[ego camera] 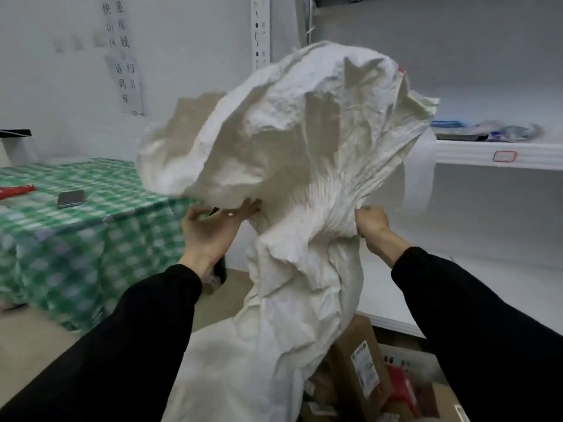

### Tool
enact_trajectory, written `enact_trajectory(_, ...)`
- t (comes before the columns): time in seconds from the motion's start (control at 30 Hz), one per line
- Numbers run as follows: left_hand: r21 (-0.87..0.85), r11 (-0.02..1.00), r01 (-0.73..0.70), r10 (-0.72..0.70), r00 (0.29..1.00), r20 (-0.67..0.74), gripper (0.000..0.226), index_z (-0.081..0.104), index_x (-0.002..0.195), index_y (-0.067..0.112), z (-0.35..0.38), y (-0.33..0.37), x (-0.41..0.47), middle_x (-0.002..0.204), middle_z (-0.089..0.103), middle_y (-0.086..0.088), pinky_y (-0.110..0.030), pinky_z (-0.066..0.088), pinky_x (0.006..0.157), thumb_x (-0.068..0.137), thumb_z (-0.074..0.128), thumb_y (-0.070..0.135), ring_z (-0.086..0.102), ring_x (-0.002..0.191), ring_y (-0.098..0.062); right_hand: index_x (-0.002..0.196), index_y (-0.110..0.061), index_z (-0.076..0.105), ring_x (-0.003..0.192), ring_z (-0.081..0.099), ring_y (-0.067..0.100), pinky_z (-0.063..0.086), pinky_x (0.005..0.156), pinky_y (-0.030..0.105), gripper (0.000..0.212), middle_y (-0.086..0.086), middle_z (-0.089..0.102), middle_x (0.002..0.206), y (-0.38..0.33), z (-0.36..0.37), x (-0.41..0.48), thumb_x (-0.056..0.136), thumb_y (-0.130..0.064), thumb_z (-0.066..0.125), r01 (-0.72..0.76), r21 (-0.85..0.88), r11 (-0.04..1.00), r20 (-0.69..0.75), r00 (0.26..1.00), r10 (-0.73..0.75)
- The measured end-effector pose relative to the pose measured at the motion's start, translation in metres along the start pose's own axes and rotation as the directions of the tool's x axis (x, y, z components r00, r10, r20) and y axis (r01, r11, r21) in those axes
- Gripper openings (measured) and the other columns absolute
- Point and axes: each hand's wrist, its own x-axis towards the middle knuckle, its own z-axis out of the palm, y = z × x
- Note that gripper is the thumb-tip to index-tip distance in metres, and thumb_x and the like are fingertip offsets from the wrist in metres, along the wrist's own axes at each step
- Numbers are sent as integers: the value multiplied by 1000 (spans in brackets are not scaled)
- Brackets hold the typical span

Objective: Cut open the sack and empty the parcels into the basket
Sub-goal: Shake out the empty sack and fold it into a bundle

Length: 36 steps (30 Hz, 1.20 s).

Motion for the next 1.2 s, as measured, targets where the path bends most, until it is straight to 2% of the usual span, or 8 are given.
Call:
enact_trajectory(0.07, -101, 994, 39, -32, 997, 63, 88, 33, 140, -11, -7, -5, -4, 145, 21, -49, -47, 28, 119, 58, 61, -27, 22, 142, -54, 57, -14, 43, 67, 49, 24, 38, 62, 28, 37, 4, 50, 67, 3, -2, 3, 91, -14, 58, -9, -30, 1000, -32, 999, 8)
enact_trajectory(0.13, 201, 976, 87, -82, 996, -35, 61, 48, 128, -8, -10, -8, 3, 138, 45, -36, -33, 48, 103, 71, 68, -22, 51, 128, -38, 55, -13, 41, 61, 46, 21, 36, 59, 27, 40, 2, 47, 63, 5, -3, 5, 92, -11, 53, 10, -56, 998, -39, 999, -12)
enact_trajectory(0.23, 789, 611, 67, 184, 957, -223, 12, 69, 89, 6, -15, -12, 18, 89, 68, -8, -21, 51, 52, 80, 75, 11, 57, 70, -21, 57, -9, 42, 56, 44, 19, 33, 53, 29, 34, 5, 47, 61, 4, -1, 3, 90, -7, 53, 45, -17, 999, -33, 998, -46)
enact_trajectory(0.37, 860, 509, -46, 418, 886, -200, 18, 73, 92, 11, -21, 6, 26, 95, 72, -5, -42, 56, 88, 79, 81, 21, 67, 90, -25, 66, -5, 50, 69, 53, 24, 38, 56, 27, 26, 8, 54, 73, 5, 3, 10, 90, -14, 59, 29, 14, 999, -40, 999, -28)
enact_trajectory(0.73, 888, 421, 187, 416, 830, -372, 17, 55, 111, 2, -27, 57, 28, 87, 58, -7, -38, 43, 70, 99, 46, -3, 53, 75, -24, 111, 5, 65, 100, 65, 30, 52, 84, 34, 26, 12, 67, 112, 11, 6, 41, 90, -11, 64, -145, 244, 959, -81, 982, 170)
enact_trajectory(0.87, 959, 250, 136, 407, 884, -231, 22, 51, 78, 8, -35, 74, 24, 83, 54, -9, -35, 41, 77, 89, 48, -10, 51, 77, -22, 90, -11, 65, 77, 62, 22, 50, 68, 30, 33, 4, 67, 87, -5, 16, 12, 93, -43, 60, -114, 328, 938, 242, 970, 33)
enact_trajectory(1.0, 963, 180, 200, 212, 948, -236, 11, 54, 84, 2, -47, 87, 23, 88, 58, -10, -33, 38, 80, 77, 52, 10, 46, 85, -14, 136, -27, 44, 114, 62, 8, 52, 96, 28, 52, -10, 62, 128, 0, 19, -28, 90, -33, 66, 52, 296, 954, 666, 705, -245)
enact_trajectory(1.2, 388, 918, 86, -34, 990, -140, 62, 55, 136, 8, -15, 89, 4, 128, 65, -13, -47, 49, 101, 85, 75, 37, 64, 117, -29, 119, 0, 63, 81, 72, 10, 57, 66, 19, 27, -3, 73, 91, 4, 31, -30, 94, -10, 61, 60, 285, 957, 464, 865, -193)
